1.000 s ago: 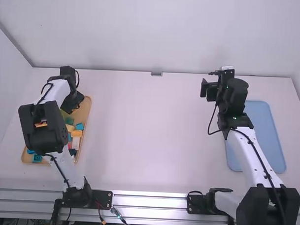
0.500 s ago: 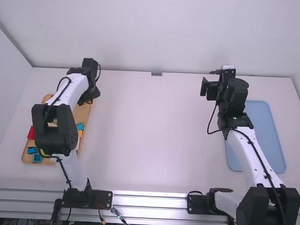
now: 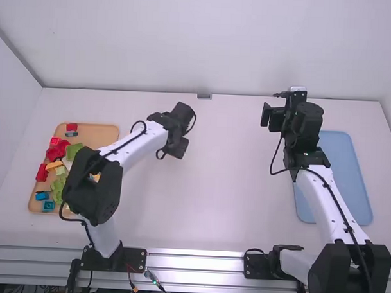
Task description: Assemble lego blocks to make yellow taxi
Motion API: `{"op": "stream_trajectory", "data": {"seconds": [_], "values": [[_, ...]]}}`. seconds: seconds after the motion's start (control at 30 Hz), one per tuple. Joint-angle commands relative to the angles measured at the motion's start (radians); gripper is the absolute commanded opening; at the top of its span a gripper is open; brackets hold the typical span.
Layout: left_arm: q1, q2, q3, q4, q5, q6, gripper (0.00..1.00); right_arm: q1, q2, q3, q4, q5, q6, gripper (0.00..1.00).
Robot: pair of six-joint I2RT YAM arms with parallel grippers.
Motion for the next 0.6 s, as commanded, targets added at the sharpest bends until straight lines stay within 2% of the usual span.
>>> {"op": "stream_trajectory", "data": {"seconds": [0.0, 0.03, 0.1, 0.27, 0.43, 0.57], "values": [[-0.040, -0.078, -0.029, -0.039, 0.240, 0.364, 0.03, 0.006, 0.007, 0.029, -0.001, 0.002, 0.007, 0.99], [-0.046, -0.079, -0.032, -0.050, 0.270, 0.409, 0.02, 0.006, 0.007, 0.029, -0.001, 0.002, 0.007, 0.99], [-0.075, -0.079, -0.068, -0.091, 0.410, 0.647, 0.04, 0.006, 0.007, 0.029, -0.006, 0.002, 0.007, 0.99], [-0.084, -0.079, -0.168, -0.037, 0.488, 0.887, 0.07, 0.007, 0.007, 0.029, -0.043, 0.002, 0.007, 0.99], [-0.084, -0.079, -0.253, 0.062, 0.487, 0.933, 0.09, 0.008, 0.007, 0.029, -0.074, 0.001, 0.007, 0.99], [-0.084, -0.079, -0.351, 0.217, 0.487, 0.927, 0.11, 0.030, 0.007, 0.029, -0.079, 0.002, 0.007, 0.99]]}}
